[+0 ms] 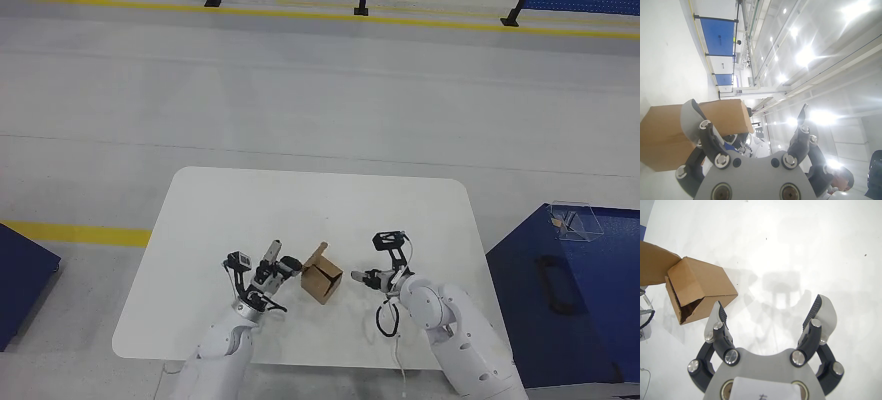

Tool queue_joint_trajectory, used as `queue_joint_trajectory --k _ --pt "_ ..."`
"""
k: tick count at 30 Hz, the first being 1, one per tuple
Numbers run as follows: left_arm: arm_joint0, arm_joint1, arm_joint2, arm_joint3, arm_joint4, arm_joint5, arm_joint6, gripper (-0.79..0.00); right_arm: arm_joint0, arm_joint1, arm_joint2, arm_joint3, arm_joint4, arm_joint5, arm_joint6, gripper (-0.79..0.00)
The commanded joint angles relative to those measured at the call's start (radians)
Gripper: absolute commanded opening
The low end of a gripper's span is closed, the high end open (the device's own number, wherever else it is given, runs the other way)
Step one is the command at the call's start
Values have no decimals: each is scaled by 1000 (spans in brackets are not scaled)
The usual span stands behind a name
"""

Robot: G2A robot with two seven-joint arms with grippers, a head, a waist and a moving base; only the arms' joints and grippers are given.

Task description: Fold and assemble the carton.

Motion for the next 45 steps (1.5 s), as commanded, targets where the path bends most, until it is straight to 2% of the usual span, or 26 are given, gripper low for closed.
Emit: queue_joint_trajectory --k 1,7,14,23,26,30,35,45 --pt "15 2 8 -22 19 -2 8 0 5 -2 -7 8 0 2 -2 0" --pt "41 7 42 -76 67 69 18 0 16 -8 -32 28 6 3 -7 0" --pt "66 13 60 -118 67 94 21 0 25 -12 -37 29 13 9 -21 0" --pt "100 24 36 -194 -25 146 49 0 41 -17 -27 48 37 45 -57 0" --pt "113 32 4 -229 5 110 109 0 34 -15 -13 40 48 43 -42 0" --pt "85 39 -18 -229 92 193 212 0 10 -3 7 15 8 6 22 0" --pt "52 45 -15 -200 118 265 227 0 -11 5 20 -20 -5 -25 78 0" --pt "42 45 9 -180 106 287 212 0 69 -21 -73 77 11 7 46 0"
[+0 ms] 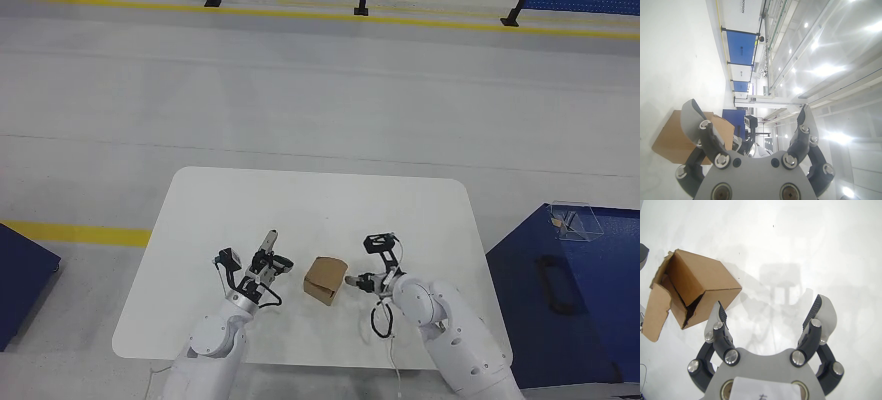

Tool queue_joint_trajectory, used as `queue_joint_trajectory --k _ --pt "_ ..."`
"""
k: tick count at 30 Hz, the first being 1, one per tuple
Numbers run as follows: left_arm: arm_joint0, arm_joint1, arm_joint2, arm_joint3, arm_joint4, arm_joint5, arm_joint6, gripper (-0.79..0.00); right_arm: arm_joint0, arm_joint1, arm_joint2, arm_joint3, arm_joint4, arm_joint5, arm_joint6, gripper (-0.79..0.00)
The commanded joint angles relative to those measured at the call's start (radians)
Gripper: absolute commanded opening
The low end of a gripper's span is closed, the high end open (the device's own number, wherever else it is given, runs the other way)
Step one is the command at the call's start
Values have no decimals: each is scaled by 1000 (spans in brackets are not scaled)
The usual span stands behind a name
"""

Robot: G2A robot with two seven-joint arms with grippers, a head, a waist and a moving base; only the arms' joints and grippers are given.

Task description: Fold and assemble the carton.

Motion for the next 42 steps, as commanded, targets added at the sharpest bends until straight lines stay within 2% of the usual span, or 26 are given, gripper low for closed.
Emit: queue_joint_trajectory --k 1,15,18,20,25,27,32,36,42 --pt "0 0 0 0 0 0 0 0 26 -7 -22 33 8 3 -9 0" --pt "0 0 0 0 0 0 0 0 190 -71 -152 216 84 49 -123 0" --pt "0 0 0 0 0 0 0 0 212 -79 -154 256 101 75 -145 0" --pt "0 0 0 0 0 0 0 0 225 -83 -126 272 174 104 -114 0" --pt "0 0 0 0 0 0 0 0 225 -83 -126 272 174 104 -114 0" --pt "-7 7 5 -12 62 49 -28 0 222 -83 -125 269 178 101 -118 0" --pt "29 35 -59 -133 201 132 -13 0 147 -63 -53 149 149 106 -198 0" --pt "49 54 -85 -202 281 225 -80 0 89 -49 14 57 218 85 -148 0" --pt "46 60 -58 -200 362 257 -82 0 81 -46 33 46 254 72 -113 0"
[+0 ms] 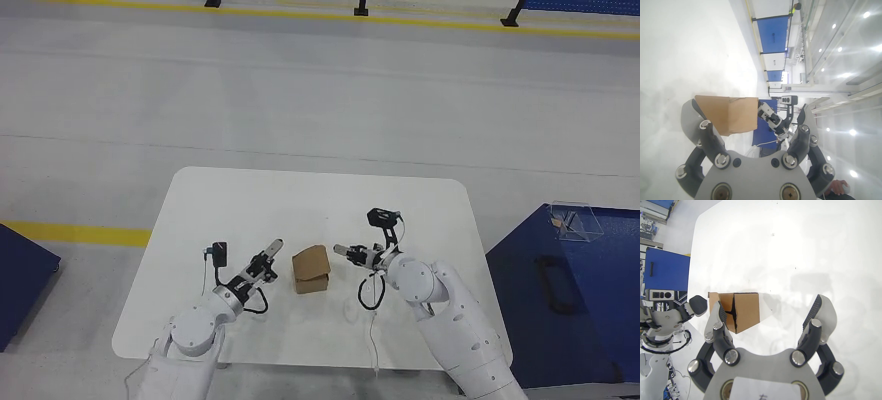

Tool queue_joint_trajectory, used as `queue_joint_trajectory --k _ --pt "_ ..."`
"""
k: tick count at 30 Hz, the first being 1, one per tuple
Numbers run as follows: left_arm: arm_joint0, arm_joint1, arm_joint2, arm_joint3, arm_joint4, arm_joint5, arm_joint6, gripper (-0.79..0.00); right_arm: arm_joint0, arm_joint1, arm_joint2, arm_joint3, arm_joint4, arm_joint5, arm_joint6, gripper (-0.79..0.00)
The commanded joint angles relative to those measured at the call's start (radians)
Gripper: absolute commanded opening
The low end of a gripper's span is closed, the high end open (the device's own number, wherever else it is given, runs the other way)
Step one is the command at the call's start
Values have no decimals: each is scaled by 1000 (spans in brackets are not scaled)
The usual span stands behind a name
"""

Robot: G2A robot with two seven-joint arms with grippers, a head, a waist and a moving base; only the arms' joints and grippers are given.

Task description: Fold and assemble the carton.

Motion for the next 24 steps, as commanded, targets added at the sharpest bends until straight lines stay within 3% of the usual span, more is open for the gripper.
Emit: queue_joint_trajectory --k 1,5,10,15,17,24 --pt "0 0 -1 0 -3 -1 1 0 0 0 -1 0 -1 1 -1 0" --pt "2 0 2 1 -3 1 -2 0 -11 0 -4 -4 -5 -7 -15 0" --pt "-31 8 21 37 28 96 -63 0 -31 0 -12 -26 -12 -12 -30 0" --pt "-55 13 36 65 33 123 -102 -145 -38 -1 -21 -24 -21 -10 -38 0" --pt "-62 14 45 83 25 128 -103 -160 -37 -2 -28 -19 -20 -9 -41 0" --pt "-98 13 75 155 -38 131 -140 -102 -29 -9 -51 -1 -4 -7 -41 0"
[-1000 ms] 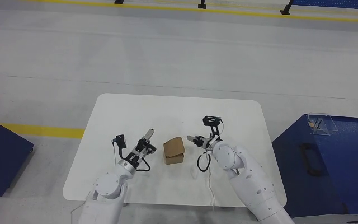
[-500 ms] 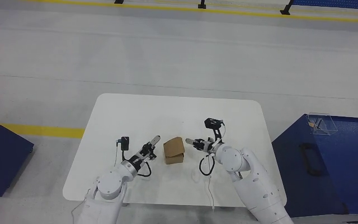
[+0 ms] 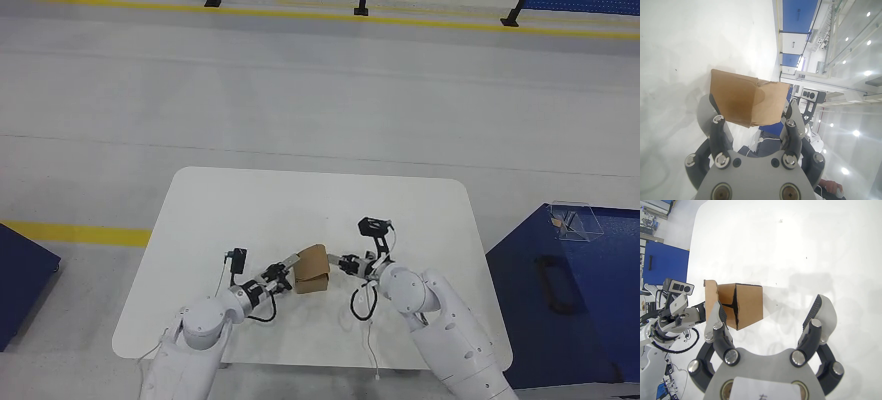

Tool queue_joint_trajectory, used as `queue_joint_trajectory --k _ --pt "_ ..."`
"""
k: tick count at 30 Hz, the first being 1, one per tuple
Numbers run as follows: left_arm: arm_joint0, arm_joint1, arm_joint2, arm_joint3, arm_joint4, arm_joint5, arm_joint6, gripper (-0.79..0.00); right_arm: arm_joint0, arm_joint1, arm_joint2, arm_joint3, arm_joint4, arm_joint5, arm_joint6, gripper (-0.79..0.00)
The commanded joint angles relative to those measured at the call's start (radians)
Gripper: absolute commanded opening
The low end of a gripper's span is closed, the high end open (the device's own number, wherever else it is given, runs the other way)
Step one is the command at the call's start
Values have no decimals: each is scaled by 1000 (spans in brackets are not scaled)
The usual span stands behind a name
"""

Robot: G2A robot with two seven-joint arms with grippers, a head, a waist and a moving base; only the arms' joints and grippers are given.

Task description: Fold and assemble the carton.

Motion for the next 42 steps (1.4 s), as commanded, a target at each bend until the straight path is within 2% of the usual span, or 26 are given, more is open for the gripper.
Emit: queue_joint_trajectory --k 1,5,9,12,14,17,21,30,36,38,42 --pt "-9 0 8 19 -3 -2 3 -102 2 -1 -3 3 -1 1 -2 0" --pt "-19 2 15 37 -16 -7 11 -86 7 -3 -8 12 2 3 0 0" --pt "-23 5 21 43 -24 -6 16 -120 10 -3 7 23 12 28 -24 0" --pt "-25 6 35 45 -13 -4 20 -160 10 -2 33 23 41 41 -31 0" --pt "-26 8 43 46 -6 -3 17 -237 5 0 49 14 53 35 -31 0" --pt "-27 10 50 42 1 -5 21 -311 -10 5 66 -4 64 14 -24 0" --pt "-27 13 58 36 2 1 21 -357 -30 9 72 -25 61 -9 -25 0" --pt "-28 19 70 32 -11 -2 27 -296 -35 8 56 -22 36 0 -41 0" --pt "-26 23 74 31 -20 -4 29 -292 -29 6 31 -16 -16 25 -58 0" --pt "-26 25 76 32 -21 -5 29 -323 -33 4 24 -22 -24 33 -70 0" --pt "-27 27 82 35 -21 -10 35 -308 -41 2 14 -41 -50 60 -95 0"
